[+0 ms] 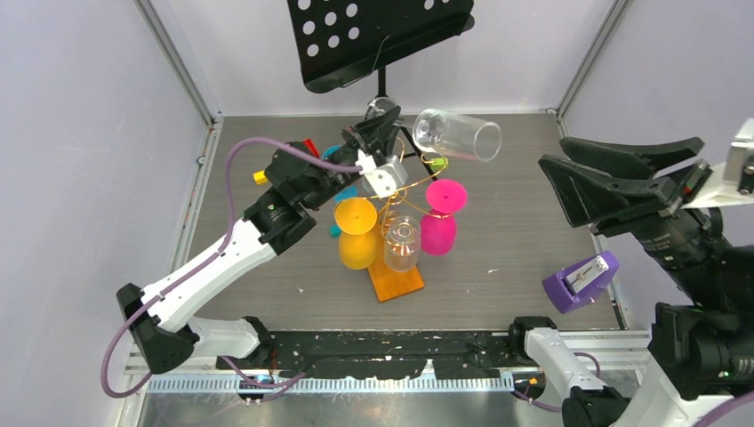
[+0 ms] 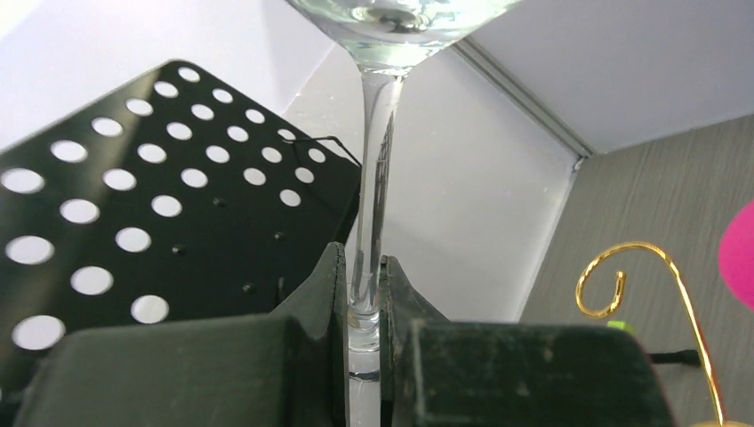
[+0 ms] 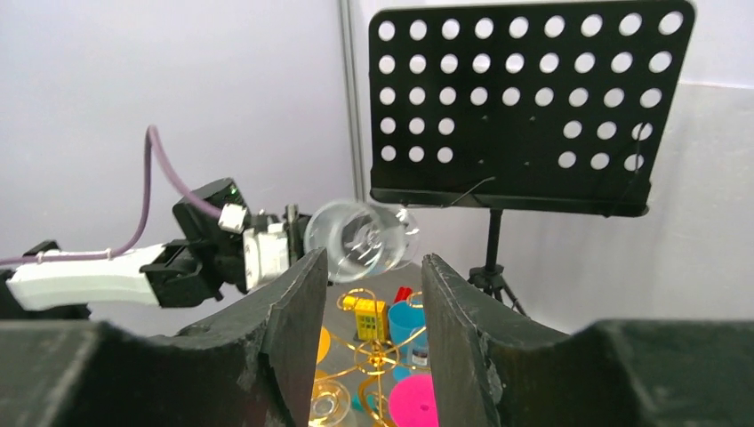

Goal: Place the wine glass upside down on the wine glass rack

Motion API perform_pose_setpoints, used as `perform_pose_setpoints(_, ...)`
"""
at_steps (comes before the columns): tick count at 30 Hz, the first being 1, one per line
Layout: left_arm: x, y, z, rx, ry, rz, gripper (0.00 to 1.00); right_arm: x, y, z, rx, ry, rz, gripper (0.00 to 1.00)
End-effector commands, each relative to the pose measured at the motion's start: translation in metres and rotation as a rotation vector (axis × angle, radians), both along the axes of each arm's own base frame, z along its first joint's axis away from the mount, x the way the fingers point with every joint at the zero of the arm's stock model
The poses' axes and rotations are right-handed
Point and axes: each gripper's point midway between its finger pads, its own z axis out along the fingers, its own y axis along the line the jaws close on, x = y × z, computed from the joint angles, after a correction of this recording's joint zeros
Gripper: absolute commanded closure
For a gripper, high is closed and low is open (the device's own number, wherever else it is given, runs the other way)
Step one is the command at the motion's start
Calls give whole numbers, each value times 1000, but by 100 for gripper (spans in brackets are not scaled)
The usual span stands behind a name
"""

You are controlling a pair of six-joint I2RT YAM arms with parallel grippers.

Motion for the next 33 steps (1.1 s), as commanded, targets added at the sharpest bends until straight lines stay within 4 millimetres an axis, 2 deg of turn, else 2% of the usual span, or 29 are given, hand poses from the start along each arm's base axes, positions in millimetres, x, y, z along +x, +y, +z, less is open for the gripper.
perform_pose_setpoints(1, -36, 28, 42, 35, -237, -10, 100, 1, -9, 10, 52, 27, -58, 49)
perform_pose_setpoints(7, -77, 38, 21, 267, -490, -55, 100, 28, 4, -13, 95, 209, 49, 47)
perform_pose_setpoints(10, -92, 43, 11, 369, -580, -60, 100, 35, 14, -26, 89, 289, 125, 45)
perform_pose_setpoints(16, -108, 43, -5, 563, -777, -15, 100, 43, 37, -59, 93, 450, 305, 37)
perform_pose_setpoints(19, -107, 40, -12, 635, -828, 18, 100, 51, 48, -81, 75, 537, 372, 36)
perform_pose_setpoints(24, -104, 37, -20, 694, -862, 58, 100, 54, 74, -111, -39, 632, 453, 36)
perform_pose_setpoints(26, -107, 37, -20, 687, -865, 54, 100, 51, 83, -117, -86, 636, 478, 36)
perform_pose_setpoints(29, -110, 38, -17, 677, -873, 50, 100, 40, 104, -127, -154, 653, 570, 36)
perform_pose_setpoints(33, -118, 37, -11, 654, -892, 31, 100, 28, 117, -137, -225, 659, 628, 38)
